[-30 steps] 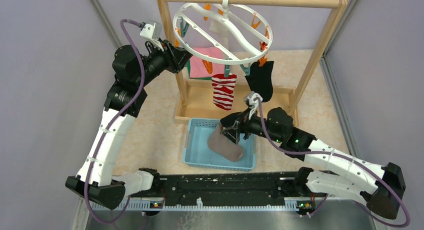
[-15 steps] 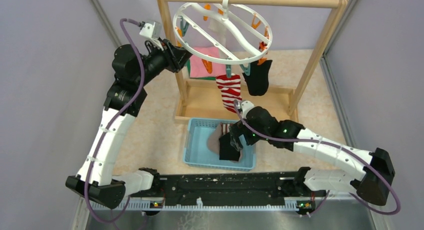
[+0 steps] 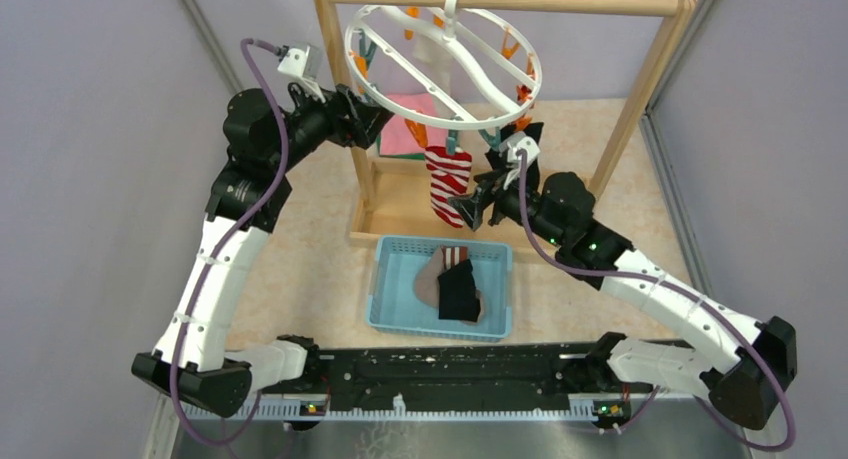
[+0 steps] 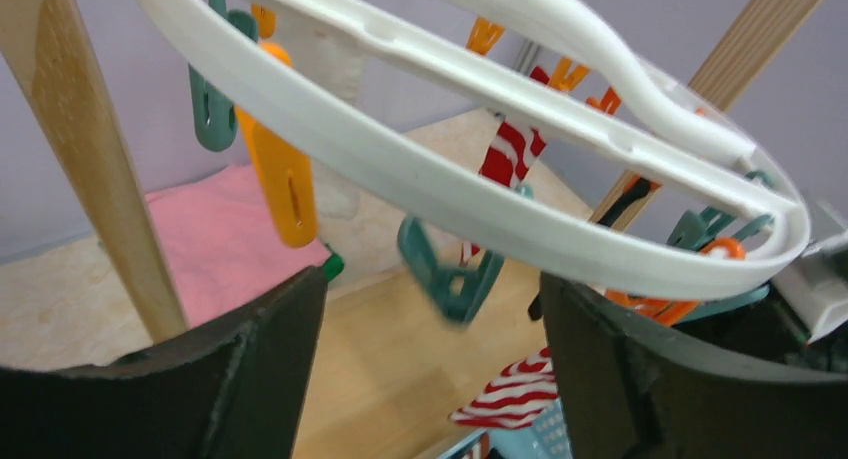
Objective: Remove the socks clipped to the hanger
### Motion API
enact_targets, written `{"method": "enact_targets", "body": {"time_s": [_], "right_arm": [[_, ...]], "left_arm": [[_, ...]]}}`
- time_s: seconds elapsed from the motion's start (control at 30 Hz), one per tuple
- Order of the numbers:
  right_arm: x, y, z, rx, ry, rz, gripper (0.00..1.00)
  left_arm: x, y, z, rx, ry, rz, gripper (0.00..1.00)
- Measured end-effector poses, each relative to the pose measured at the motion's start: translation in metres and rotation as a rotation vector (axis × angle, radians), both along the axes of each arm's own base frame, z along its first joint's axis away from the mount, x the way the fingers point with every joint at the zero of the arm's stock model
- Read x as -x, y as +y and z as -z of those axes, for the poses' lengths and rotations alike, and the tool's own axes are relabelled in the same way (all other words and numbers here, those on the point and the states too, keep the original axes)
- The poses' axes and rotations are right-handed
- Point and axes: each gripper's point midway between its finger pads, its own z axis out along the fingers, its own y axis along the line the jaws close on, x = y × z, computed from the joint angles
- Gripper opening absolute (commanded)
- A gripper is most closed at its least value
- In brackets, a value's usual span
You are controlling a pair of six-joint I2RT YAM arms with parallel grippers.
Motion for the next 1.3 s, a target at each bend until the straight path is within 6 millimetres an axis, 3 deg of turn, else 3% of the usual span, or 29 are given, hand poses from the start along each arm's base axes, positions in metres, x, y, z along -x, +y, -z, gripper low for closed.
{"method": "enact_targets", "body": {"time_s": [0.1, 0.13, 0.2, 0.37, 0.53, 0.7, 0.77, 0.87, 1.1, 1.3], "right_arm": [[-0.010, 0.013, -0.014, -0.039, -0.080, -0.023, 0.32], [-0.011, 0.017, -0.017, -0.055, -0.098, -0.038, 0.15], [-0.009, 0.025, -0.023, -0.077, -0.124, -0.070, 0.00], [0.008, 0.054, -0.024, -0.100, -0.144, -0.168, 0.00], [0.027, 0.084, -0.018, -0.146, -0.108, -0.265, 0.00], [0.041, 0.110, -0.033, -0.223, -0.083, -0.335, 0.00], [0.045, 0.120, -0.043, -0.247, -0.088, -0.353, 0.00], [0.045, 0.124, -0.046, -0.261, -0.080, -0.358, 0.00], [0.046, 0.132, -0.047, -0.294, -0.056, -0.373, 0.00], [0.049, 0.137, -0.048, -0.315, -0.033, -0.395, 0.00]], "left_arm": [[0.004, 0.004, 0.007, -0.022, 0.023, -0.002, 0.99], [0.006, 0.005, 0.009, -0.028, 0.029, 0.004, 0.99], [0.014, 0.005, 0.012, -0.038, 0.043, 0.020, 0.99], [0.044, 0.003, 0.021, -0.061, 0.067, 0.105, 0.99], [0.079, -0.005, 0.059, -0.080, 0.133, 0.236, 0.99], [0.087, -0.016, 0.101, -0.101, 0.229, 0.347, 0.99], [0.086, -0.021, 0.107, -0.098, 0.254, 0.382, 0.99], [0.086, -0.026, 0.096, -0.081, 0.235, 0.422, 0.99], [0.078, -0.039, 0.033, -0.035, 0.070, 0.504, 0.93], [0.062, -0.049, 0.030, 0.009, 0.092, 0.542, 0.89]]}}
